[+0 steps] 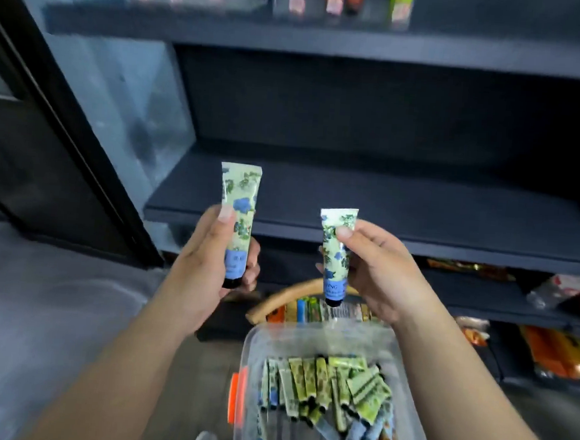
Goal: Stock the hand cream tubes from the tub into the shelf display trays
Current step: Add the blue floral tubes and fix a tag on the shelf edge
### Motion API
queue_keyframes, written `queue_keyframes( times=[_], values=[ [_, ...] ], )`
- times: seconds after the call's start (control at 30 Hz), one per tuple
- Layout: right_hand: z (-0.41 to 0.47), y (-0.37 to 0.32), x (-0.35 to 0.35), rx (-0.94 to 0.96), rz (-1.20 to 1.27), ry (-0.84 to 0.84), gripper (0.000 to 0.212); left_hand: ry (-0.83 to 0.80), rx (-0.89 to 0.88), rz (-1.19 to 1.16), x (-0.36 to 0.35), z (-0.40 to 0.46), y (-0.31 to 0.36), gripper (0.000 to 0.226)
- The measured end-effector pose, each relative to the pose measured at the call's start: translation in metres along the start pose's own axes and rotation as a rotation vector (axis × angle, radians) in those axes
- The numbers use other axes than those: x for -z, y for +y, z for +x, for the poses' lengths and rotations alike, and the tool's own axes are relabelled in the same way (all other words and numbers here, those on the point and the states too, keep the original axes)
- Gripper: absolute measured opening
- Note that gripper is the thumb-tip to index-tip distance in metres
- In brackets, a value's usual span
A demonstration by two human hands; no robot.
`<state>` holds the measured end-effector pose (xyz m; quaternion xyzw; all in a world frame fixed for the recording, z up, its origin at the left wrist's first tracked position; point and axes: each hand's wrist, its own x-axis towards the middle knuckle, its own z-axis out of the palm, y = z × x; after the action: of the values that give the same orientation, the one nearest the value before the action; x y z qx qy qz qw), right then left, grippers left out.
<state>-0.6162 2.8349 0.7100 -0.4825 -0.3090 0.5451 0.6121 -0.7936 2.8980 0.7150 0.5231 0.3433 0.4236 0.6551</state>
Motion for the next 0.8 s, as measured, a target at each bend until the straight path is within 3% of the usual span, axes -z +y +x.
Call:
queue_keyframes(
  times=[0.13, 0.37, 0.53, 0.6, 0.8],
  values=[
    [0.017, -0.046, -0.035, 0.162, -0.105, -0.015, 0.02, -0.051, -0.224, 0.09, 0.013, 0.03, 0.054, 0.019],
    [0.059, -0.113, -0.091, 0.443, -0.249, 0.114, 0.014, -0.287, -0.342, 0.123, 0.048, 0.108, 0.127, 0.017],
    [0.106, -0.153, -0.121, 0.562, -0.239, 0.193, 0.016, -0.289, -0.398, 0.112, 0.073, 0.181, 0.165, 0.006],
    [0.122, -0.165, -0.13, 0.599, -0.252, 0.241, 0.012, -0.249, -0.411, 0.122, 0.079, 0.205, 0.176, 0.016],
    [0.155, -0.194, -0.141, 0.631, -0.333, 0.369, 0.021, -0.149, -0.414, 0.143, 0.095, 0.251, 0.2, 0.014]
  ],
)
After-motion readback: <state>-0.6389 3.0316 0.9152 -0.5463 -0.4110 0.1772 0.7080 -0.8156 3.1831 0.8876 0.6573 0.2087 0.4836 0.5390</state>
